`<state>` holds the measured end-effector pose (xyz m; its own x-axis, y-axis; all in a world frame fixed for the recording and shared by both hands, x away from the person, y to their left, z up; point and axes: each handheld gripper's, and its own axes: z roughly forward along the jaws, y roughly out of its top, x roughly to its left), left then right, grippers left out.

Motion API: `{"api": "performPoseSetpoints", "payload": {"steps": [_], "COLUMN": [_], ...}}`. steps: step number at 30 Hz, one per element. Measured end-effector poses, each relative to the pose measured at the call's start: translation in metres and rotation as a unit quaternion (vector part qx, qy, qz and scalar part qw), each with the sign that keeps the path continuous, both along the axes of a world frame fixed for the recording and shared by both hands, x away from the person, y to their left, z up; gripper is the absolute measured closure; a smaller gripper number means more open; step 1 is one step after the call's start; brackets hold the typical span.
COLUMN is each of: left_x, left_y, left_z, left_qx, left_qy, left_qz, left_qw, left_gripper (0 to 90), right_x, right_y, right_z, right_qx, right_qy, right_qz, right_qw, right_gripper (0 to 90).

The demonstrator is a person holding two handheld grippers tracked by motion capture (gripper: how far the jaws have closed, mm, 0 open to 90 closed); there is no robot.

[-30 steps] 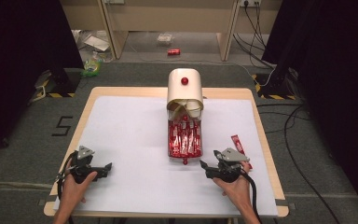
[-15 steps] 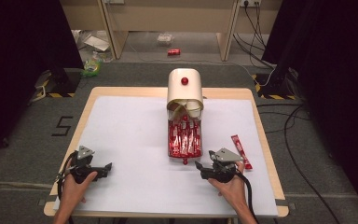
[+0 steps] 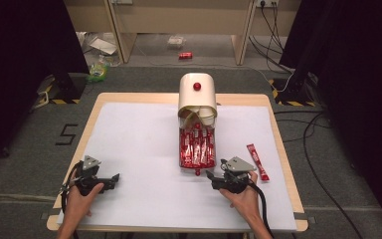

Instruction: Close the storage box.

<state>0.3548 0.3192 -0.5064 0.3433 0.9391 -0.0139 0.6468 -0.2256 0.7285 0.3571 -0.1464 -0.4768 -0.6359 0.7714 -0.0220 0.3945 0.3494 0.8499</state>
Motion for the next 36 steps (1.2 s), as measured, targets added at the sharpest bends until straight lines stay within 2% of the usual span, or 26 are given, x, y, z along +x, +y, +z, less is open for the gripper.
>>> {"api": "performPoseSetpoints", "payload": {"steps": [9, 22, 36], "left_x": [0.0, 0.0, 0.0], "left_y": [0.0, 0.0, 0.0], "left_z": [0.0, 0.0, 0.0], "left_qx": [0.0, 0.0, 0.0], "left_qy": [0.0, 0.0, 0.0], "left_qz": [0.0, 0.0, 0.0], "left_qw": [1.0, 1.0, 1.0], "left_gripper": [0.2, 0.2, 0.2], "right_x": [0.003, 0.007, 0.012], "right_y": [0.002, 0.008, 0.011], "right_z": [-0.001, -0.001, 0.0], "right_qx": [-0.005, -0.028, -0.021], "right_qy": [0.0, -0.008, -0.014], "right_qz": [-0.004, -0.003, -0.011], "right_qw": [1.0, 0.9996, 0.9996], "right_gripper": [30.3, 26.9, 26.7]}}
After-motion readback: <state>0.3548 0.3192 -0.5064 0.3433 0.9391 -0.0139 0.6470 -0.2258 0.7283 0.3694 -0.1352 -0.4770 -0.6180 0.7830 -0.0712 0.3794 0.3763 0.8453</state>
